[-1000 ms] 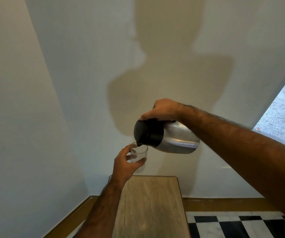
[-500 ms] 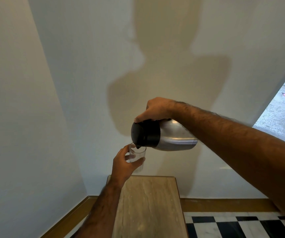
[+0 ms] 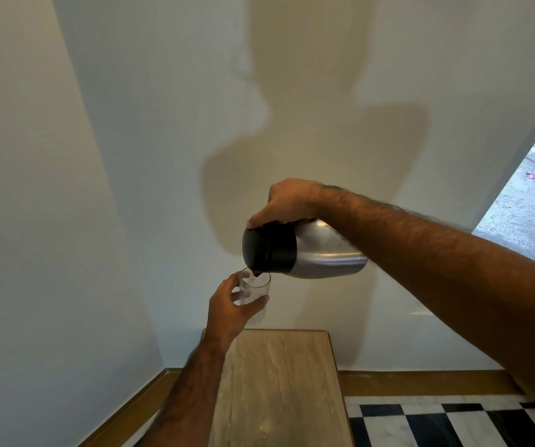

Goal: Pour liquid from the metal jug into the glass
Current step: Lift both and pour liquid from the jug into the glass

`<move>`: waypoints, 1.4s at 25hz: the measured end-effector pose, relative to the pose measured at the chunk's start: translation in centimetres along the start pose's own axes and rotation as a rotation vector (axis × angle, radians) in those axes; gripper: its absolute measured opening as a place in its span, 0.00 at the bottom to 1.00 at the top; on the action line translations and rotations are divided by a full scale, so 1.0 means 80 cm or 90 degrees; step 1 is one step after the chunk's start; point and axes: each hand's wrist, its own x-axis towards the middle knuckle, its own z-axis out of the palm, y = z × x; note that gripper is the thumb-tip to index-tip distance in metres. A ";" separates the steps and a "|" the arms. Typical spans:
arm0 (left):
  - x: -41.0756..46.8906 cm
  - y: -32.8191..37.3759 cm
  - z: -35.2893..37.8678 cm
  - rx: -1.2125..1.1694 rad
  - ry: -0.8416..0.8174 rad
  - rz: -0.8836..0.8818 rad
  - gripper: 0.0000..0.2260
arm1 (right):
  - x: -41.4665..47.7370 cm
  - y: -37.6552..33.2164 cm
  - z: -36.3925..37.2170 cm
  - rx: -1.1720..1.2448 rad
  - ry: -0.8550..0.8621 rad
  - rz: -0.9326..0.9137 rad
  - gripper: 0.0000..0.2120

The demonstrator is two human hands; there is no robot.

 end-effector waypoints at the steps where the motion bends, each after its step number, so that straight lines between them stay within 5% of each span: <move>1: -0.001 0.000 0.000 0.001 -0.001 -0.001 0.28 | -0.001 -0.001 -0.001 -0.001 0.002 0.000 0.28; 35: -0.011 0.003 -0.012 0.013 0.005 0.013 0.29 | -0.014 -0.013 -0.015 0.003 0.009 -0.019 0.26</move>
